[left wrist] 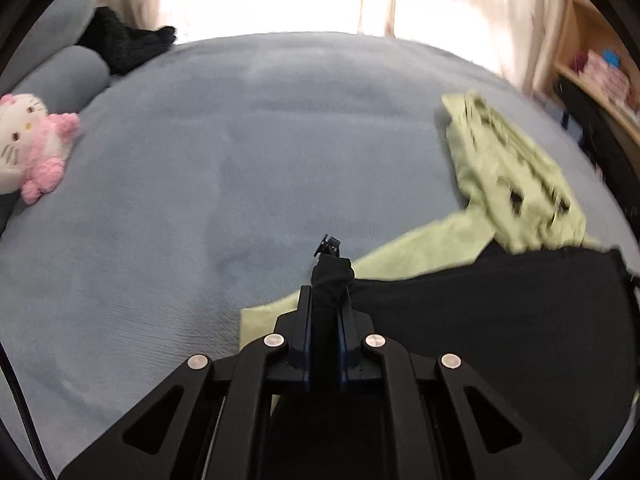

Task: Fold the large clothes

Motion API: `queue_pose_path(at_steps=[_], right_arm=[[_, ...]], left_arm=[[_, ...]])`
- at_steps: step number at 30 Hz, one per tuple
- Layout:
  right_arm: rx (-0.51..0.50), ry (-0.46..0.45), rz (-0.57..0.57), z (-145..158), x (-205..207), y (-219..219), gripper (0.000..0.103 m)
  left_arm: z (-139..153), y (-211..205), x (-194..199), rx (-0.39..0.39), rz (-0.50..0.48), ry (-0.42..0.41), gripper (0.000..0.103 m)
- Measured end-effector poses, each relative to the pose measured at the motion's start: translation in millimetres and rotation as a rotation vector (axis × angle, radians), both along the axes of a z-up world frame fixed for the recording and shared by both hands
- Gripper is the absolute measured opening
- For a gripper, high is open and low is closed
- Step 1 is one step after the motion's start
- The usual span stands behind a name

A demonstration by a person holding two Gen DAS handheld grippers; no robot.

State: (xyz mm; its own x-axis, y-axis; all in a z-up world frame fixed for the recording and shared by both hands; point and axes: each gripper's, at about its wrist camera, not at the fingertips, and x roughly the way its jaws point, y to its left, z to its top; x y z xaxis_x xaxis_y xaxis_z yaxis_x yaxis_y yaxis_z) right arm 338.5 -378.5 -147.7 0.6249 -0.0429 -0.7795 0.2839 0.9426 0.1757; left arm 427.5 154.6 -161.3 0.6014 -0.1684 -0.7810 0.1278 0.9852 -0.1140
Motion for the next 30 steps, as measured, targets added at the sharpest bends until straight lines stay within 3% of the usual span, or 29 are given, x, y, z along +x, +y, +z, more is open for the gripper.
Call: queue_pose_path(at_steps=[3,6,9,11,13,18,21,24,30], right_arm=[[0.022,-0.067,-0.019,12,0,1,0.003],[0.011,-0.064,-0.045,8,10,3,0.003],[-0.005,0.011,-0.103,-13,24,-2,0.003],[0.001,0.037,-0.122,-23,26,-5,0.003],[-0.003,0.036,-0.128,-23,25,-5,0.003],[-0.081,0.048,-0.152,-6,14,1,0.008],[-0.074,-0.012,-0.166,16,-12,17,0.009],[-0.016,-0.038,-0.082,27,-32,54,0.009],[0.031,-0.003,0.277,18,-57,183,0.009]], left_arm=[[18,10,4,-0.063,0.06,-0.021,0.007],[18,5,17,-0.042,0.1,-0.017,0.007],[-2,-4,31,-0.021,0.138,0.03,0.007],[-24,-16,39,0.024,0.147,0.075,0.008],[-34,-27,39,0.095,0.151,0.062,0.012],[-18,-35,28,0.157,0.18,0.041,0.026],[6,-36,0,0.16,0.209,-0.044,0.026],[30,-49,-41,0.114,0.18,-0.106,0.026],[22,-100,-117,-0.059,0.032,-0.021,0.026]])
